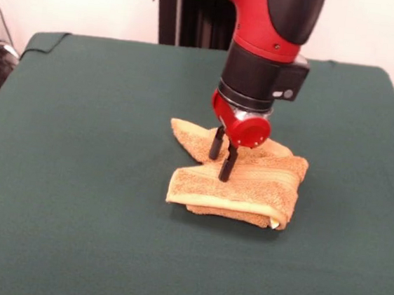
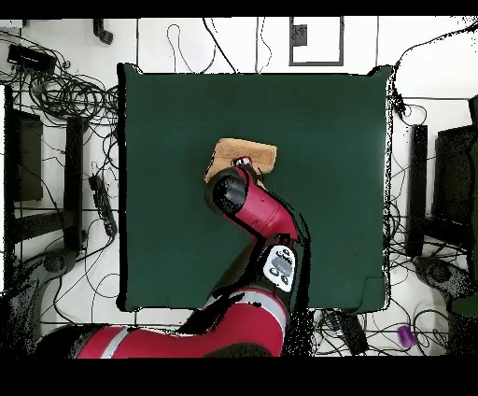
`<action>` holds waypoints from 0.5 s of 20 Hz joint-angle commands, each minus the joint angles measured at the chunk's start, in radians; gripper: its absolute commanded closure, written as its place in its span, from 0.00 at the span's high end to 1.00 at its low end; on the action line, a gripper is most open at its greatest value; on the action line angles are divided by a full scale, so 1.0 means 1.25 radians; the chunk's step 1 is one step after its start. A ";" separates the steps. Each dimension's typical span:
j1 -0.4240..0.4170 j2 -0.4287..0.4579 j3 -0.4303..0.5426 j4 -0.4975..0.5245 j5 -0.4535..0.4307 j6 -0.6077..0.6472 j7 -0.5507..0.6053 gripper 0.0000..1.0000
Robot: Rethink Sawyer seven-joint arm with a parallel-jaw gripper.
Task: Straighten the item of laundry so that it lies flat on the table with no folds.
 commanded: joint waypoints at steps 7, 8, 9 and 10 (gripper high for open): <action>-0.002 0.049 0.125 -0.007 0.040 -0.075 0.168 1.00; -0.011 0.048 0.139 -0.002 0.034 -0.088 0.168 1.00; -0.016 0.051 0.149 0.000 0.030 -0.100 0.169 1.00; -0.022 0.053 0.159 0.003 0.026 -0.113 0.170 1.00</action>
